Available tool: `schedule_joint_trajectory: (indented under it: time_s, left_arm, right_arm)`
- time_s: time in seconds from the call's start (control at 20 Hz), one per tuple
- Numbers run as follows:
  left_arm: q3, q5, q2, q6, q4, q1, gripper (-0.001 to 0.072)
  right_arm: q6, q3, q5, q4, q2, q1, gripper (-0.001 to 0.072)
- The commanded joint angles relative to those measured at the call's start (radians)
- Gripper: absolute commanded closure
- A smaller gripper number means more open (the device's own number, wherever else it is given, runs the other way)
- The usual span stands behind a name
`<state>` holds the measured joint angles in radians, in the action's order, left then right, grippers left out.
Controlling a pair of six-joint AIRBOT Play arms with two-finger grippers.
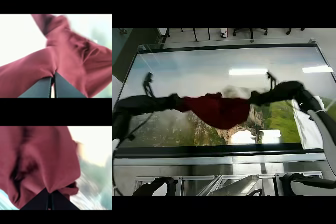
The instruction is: Fold the shirts.
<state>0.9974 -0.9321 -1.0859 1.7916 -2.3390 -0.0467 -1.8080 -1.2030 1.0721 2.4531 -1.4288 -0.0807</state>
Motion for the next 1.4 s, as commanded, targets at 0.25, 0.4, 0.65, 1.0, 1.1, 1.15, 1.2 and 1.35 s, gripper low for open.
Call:
schedule_joint_trajectory:
  time_s: [0.25,0.4,0.65,1.0,1.1,1.15,1.2,1.35]
  left_arm:
    - [0.600,0.017,0.371,-0.083,-0.010,-0.081,0.0693]
    - [0.803,0.052,0.409,-0.083,-0.008,-0.081,0.0693]
    - [0.939,-0.062,0.348,-0.140,0.100,-0.081,0.0693]
    - [0.591,-0.500,0.013,-0.157,0.069,-0.080,0.0693]
    - [0.379,-0.442,-0.072,-0.117,0.070,-0.071,0.0693]
    - [0.274,-0.363,-0.117,-0.091,0.069,-0.062,0.0693]
    - [0.193,-0.277,-0.163,-0.079,0.069,-0.052,0.0693]
    - [0.093,-0.072,-0.323,-0.072,0.066,-0.030,0.0692]
  right_arm:
    - [0.018,-0.647,0.011,-0.002,0.460,0.064,0.0691]
    - [0.000,-0.770,0.000,-0.026,0.552,0.064,0.0692]
    - [0.063,-0.773,0.098,-0.177,0.570,0.063,0.0691]
    - [0.082,-0.327,0.298,-0.181,0.328,-0.027,0.0690]
    - [0.051,-0.073,0.128,-0.183,0.239,-0.082,0.0690]
    - [0.050,0.041,0.007,-0.182,0.178,-0.101,0.0691]
    - [0.050,0.114,-0.090,-0.178,0.113,-0.108,0.0691]
    - [0.050,0.134,-0.182,-0.116,-0.076,-0.075,0.0691]
